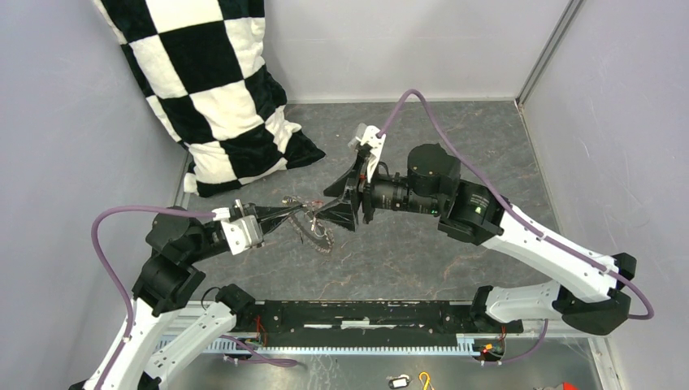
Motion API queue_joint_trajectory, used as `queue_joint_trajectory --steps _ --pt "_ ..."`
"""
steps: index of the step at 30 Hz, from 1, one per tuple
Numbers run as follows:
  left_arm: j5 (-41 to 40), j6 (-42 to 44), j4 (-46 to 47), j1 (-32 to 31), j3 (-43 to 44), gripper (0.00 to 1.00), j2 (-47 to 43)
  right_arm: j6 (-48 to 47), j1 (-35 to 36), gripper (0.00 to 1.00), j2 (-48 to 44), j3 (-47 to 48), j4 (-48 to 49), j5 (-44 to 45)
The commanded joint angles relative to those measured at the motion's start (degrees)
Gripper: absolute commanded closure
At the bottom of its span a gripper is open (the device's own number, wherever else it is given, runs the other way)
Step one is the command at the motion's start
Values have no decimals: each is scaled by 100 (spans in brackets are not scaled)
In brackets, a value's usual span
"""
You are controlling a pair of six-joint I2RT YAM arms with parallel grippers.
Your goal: Put the keys on the keyring
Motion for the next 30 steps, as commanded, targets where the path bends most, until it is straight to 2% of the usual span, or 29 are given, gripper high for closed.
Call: queue_joint_trajectory --steps 1,4,10,17,30 --pt "-83 256 295 -10 42 98 -40 469 -16 44 113 -170 409 -292" --pt "-75 264 293 -10 39 98 -73 508 -14 56 195 -153 367 -338" --pt "-15 279 298 -10 56 98 -63 420 -27 89 178 -173 340 -257" --pt "295 172 295 -11 91 98 -114 -2 -131 96 127 -149 6 143" --pt "426 -41 477 -10 88 98 -175 -756 -303 94 175 172 -1024 268"
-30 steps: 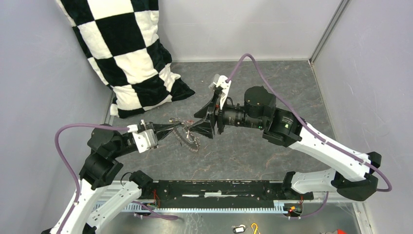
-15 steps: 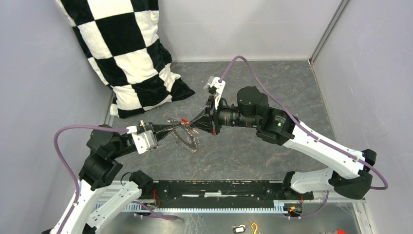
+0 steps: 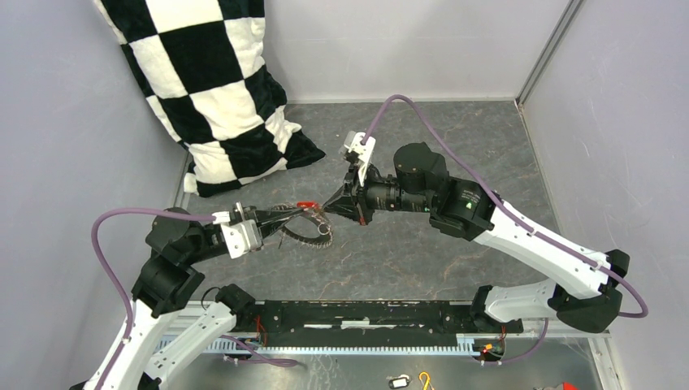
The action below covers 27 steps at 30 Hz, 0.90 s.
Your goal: Put the keys on the keyring
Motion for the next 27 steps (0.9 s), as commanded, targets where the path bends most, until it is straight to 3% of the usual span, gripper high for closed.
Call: queue_joint_trajectory --steps 1,10,17,21,27 --pt "184 -129 600 -10 103 98 -124 -577 -170 94 -54 345 -644 301" --pt "656 -428 478 -10 197 98 -43 -1290 -172 90 -127 545 -654 183" --pt "800 -630 480 -10 256 98 81 -1779 -171 61 -602 515 -248 67" --pt "933 -682 483 -10 265 98 132 -1550 -165 51 -908 5 632 -737" --pt "950 -934 598 -12 276 98 207 -1345 -99 55 -802 -376 1337 -1305"
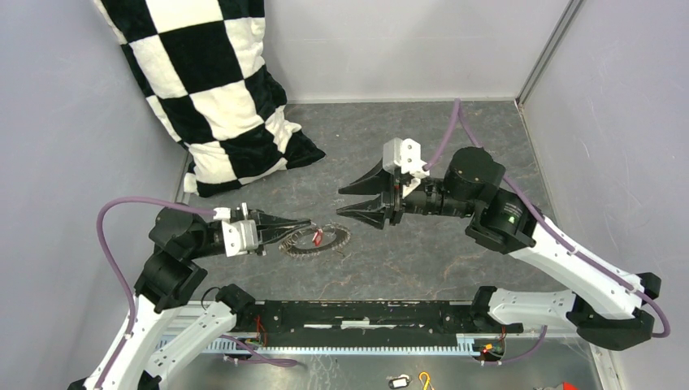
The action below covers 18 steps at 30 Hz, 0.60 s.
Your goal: Put the keys on the keyring
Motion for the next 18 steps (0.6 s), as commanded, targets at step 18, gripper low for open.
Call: queue_joint_trajectory --steps 18 --pt "-447 -1301 1022 -10 -25 98 48 110 632 84 644 -143 670 127"
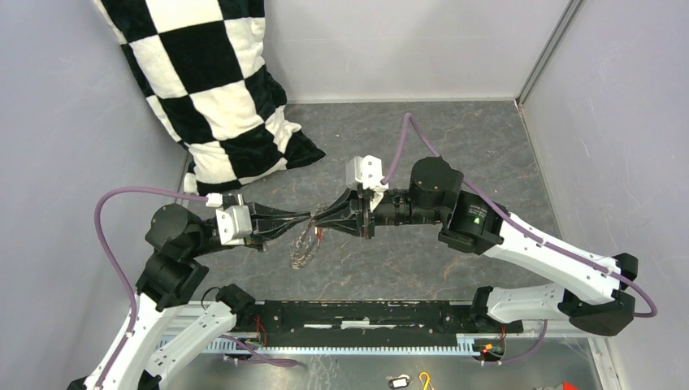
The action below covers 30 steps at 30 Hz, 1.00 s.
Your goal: Put the keys on the keyring
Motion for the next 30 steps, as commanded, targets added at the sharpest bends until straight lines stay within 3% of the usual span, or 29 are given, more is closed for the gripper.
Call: queue_joint_trajectory --steps 1,7,13,18,22,25,27,30 --pt "-100 -280 428 -10 -7 98 -26 55 18 84 119 138 118 257" --pt "-42 -163 417 -11 -34 98 -90 64 18 73 224 150 62 550" --pt "-100 3 305 -12 -60 98 -99 12 14 76 207 171 -131 681" --pt "-1460 -88 -38 -10 -223 98 97 -314 16 59 -147 -503 -358 1512" --pt "-2544 61 -439 10 -146 90 682 -203 19 50 -198 -1595 -52 1506" --pt "-2854 41 -516 104 -2 66 1058 -13 49 43 134 -2416 474 1522" --pt "-2968 -34 -514 286 96 53 1282 61 136 33 511 -2785 970 1600" --pt "-3093 -241 -506 736 181 46 1572 -30 273 31 1244 -2912 1530 1815"
